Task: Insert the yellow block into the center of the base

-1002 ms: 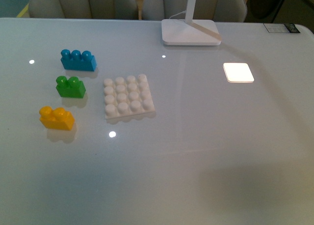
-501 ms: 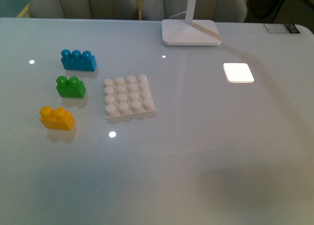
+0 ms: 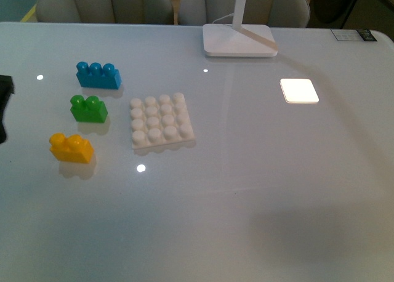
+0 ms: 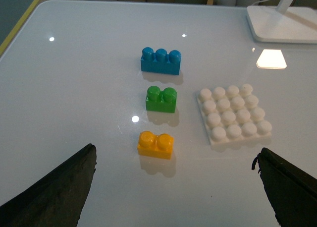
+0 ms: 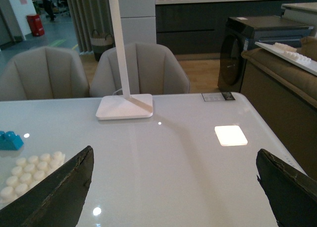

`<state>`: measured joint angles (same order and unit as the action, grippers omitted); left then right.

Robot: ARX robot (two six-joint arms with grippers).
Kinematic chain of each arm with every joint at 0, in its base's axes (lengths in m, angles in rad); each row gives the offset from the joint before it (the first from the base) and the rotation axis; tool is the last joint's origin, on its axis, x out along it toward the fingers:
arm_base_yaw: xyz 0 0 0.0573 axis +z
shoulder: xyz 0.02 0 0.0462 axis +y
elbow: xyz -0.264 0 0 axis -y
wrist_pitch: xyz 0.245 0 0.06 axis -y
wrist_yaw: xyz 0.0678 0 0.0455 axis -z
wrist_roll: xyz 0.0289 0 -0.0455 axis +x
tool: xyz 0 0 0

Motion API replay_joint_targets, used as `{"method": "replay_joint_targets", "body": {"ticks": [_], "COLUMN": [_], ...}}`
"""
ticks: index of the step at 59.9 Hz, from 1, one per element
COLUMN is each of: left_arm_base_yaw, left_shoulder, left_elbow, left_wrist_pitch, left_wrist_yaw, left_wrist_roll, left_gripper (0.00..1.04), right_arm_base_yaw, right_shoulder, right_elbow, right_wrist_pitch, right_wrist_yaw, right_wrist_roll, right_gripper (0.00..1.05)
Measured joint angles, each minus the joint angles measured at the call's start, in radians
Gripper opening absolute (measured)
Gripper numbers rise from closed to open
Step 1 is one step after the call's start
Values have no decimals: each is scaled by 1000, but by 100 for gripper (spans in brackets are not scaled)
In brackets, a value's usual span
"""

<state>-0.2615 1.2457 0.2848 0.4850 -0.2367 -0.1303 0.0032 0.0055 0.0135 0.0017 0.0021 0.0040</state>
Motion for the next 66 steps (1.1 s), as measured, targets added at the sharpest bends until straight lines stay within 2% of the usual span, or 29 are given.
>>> {"method": "replay_joint_targets", "body": {"ticks": [10,25,66], "left_arm_base_yaw": [-2,20,73], "left_shoulder": [362,666,937], "left_elbow": [73,180,374], "left_wrist_pitch": [180,259,261], "left_wrist_yaw": [-14,31,99], "left_wrist_roll": [42,67,112], "left_gripper": [97,97,97], "right_arm_base_yaw": [0,0,0], "right_shoulder": [0,0,0], "right_elbow": [0,0,0], "right_wrist_pitch": [0,0,0], "right_wrist_yaw": [0,0,0], "right_wrist_roll": [0,0,0], "right_gripper": [96,96,96]}}
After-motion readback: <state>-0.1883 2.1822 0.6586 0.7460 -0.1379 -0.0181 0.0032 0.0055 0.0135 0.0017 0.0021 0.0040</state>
